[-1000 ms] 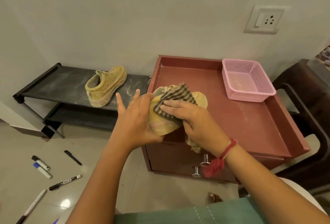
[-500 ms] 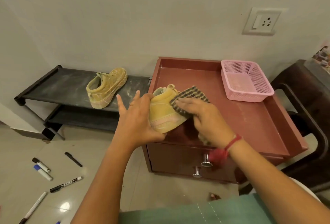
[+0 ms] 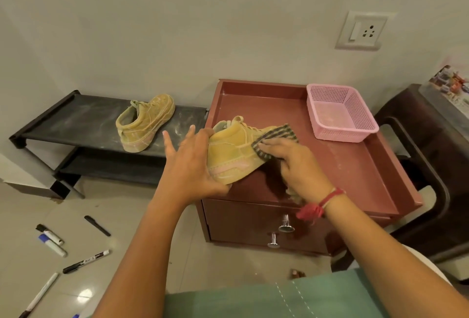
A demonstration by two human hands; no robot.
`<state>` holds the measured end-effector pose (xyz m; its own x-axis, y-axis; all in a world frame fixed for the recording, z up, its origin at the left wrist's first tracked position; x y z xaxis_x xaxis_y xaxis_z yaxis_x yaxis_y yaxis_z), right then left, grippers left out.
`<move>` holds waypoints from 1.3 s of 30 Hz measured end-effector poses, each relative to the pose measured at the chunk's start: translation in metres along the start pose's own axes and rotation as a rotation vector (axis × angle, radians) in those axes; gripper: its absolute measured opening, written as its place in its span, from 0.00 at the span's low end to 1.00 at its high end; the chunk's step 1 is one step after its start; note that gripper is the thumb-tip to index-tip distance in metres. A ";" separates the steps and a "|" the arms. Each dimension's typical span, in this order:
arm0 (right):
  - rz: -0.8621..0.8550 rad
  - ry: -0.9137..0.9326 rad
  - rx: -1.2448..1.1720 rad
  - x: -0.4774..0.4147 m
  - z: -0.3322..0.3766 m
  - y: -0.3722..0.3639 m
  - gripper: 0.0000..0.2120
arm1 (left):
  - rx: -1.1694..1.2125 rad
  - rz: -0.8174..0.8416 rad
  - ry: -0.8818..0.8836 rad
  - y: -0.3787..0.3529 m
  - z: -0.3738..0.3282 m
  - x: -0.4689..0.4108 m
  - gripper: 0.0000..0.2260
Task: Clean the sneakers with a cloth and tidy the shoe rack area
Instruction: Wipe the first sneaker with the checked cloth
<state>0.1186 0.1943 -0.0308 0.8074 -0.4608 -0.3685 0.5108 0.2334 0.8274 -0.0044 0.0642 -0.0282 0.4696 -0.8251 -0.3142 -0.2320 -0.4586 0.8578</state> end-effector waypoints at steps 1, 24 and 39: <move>0.028 0.058 0.001 0.005 0.011 -0.005 0.27 | -0.004 -0.001 -0.009 0.000 0.000 0.000 0.43; -0.023 0.047 -0.174 -0.013 -0.004 0.017 0.30 | -0.029 0.065 -0.169 -0.012 -0.009 0.000 0.47; 0.117 -0.245 -0.058 -0.023 -0.062 -0.011 0.27 | -0.066 0.035 -0.195 -0.009 -0.014 0.003 0.40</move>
<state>0.1128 0.2553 -0.0579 0.7701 -0.6193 -0.1527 0.4400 0.3425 0.8301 0.0108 0.0709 -0.0314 0.2872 -0.8912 -0.3511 -0.1855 -0.4113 0.8924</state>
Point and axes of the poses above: each hand's wrist, its own x-axis away from the middle knuckle, its own y-axis out of the back of the hand, z = x × y, the point moved 10 cm from there along -x, towards the middle knuckle, and after that the axes turned 4 degrees about x, right-handed, at the moved point
